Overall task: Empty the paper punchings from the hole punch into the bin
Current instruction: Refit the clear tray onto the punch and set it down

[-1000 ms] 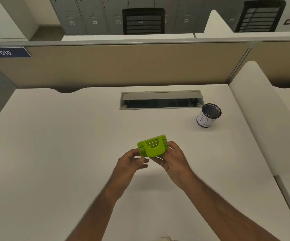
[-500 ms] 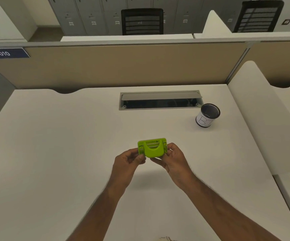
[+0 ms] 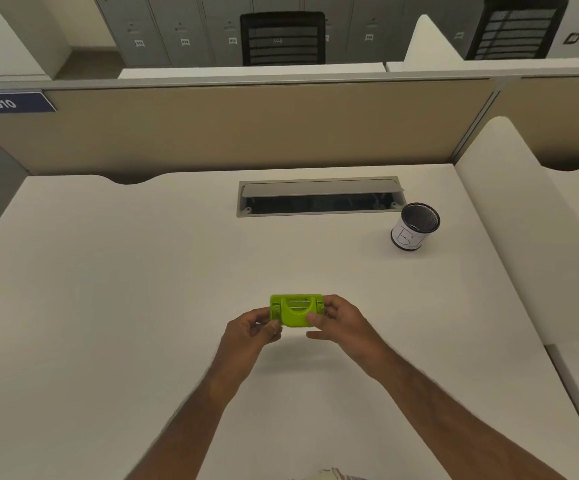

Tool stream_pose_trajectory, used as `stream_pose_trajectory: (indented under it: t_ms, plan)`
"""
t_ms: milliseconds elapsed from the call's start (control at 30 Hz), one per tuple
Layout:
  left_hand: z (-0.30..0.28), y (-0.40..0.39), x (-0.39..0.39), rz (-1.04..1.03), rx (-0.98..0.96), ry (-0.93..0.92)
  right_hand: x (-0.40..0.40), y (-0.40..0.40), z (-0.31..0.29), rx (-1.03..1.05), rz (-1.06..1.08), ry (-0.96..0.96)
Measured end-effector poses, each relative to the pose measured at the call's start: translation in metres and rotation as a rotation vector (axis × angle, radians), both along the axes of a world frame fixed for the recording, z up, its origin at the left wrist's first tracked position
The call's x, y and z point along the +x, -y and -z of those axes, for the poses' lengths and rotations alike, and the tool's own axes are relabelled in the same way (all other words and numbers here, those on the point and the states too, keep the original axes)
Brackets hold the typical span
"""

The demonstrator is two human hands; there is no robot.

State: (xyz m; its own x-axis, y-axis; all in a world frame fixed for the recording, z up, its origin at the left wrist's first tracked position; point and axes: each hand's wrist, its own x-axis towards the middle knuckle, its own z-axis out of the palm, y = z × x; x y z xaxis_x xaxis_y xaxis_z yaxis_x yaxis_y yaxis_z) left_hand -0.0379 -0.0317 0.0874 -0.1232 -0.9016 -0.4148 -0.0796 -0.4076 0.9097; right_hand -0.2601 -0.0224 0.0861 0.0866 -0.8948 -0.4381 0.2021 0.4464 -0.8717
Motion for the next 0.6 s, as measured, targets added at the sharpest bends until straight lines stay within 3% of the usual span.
stream_pose_trajectory:
  t_ms: [300,433,600]
  plan:
    - [0.05,0.001,-0.008,0.042,0.006,0.26,0.011,-0.006,0.036,0.084,0.104,-0.209]
    - [0.058,0.005,-0.01,0.064,-0.035,0.412,0.01,-0.005,0.05,0.141,0.104,-0.216]
    - [0.065,0.005,-0.016,0.028,-0.045,0.472,0.013,0.001,0.067,0.152,0.114,-0.347]
